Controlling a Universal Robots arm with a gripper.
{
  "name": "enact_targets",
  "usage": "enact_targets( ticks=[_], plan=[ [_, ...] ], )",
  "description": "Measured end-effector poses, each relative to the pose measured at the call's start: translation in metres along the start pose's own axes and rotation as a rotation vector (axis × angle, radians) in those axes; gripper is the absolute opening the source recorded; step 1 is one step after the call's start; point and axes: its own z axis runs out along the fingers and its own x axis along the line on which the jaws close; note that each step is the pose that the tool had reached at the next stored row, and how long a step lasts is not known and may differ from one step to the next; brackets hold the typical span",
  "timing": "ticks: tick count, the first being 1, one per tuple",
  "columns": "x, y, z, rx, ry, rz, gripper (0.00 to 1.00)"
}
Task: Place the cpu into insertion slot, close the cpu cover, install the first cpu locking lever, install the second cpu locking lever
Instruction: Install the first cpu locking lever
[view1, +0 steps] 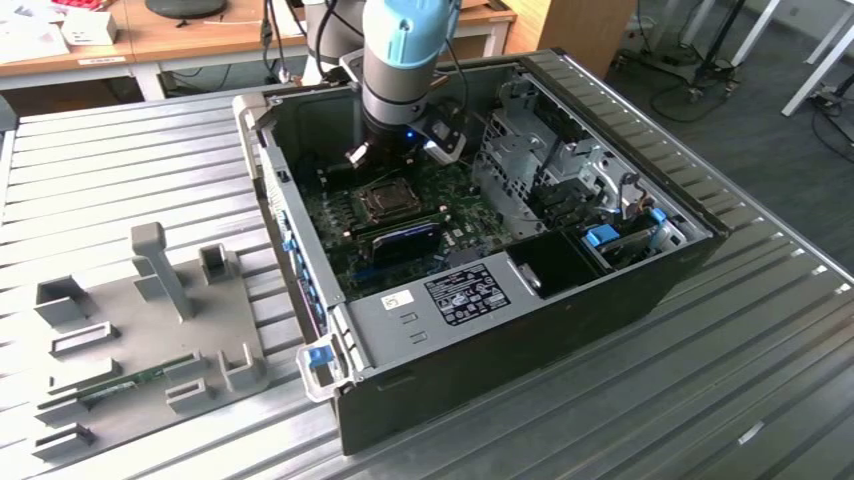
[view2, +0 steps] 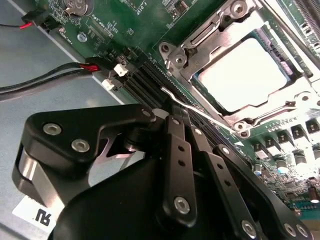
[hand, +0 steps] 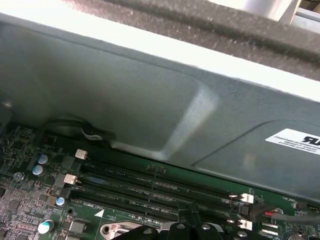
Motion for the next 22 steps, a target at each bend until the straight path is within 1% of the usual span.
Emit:
enact_targets(
  ticks=[6,11,13,15,16,20,22],
  plan=[
    [0.0,0.0,0.0,-0.0001,-0.0002,0.0,0.1],
    [-0.0012,0.002,-0.0054,-0.0016,-0.0008,0.0,0.1],
    [-0.0016,0.0027,-0.0075,-0.0036,-0.0013,0.0,0.1],
    [-0.002,0.0033,-0.0091,-0.0073,-0.0023,0.001,0.1],
    [-0.002,0.0033,-0.0092,-0.0083,-0.0028,0.001,0.1],
    [-0.0019,0.0034,-0.0092,-0.0086,-0.0027,0.001,0.1],
    [0.0003,0.0043,-0.0094,-0.0084,-0.0026,0.001,0.1]
  ],
)
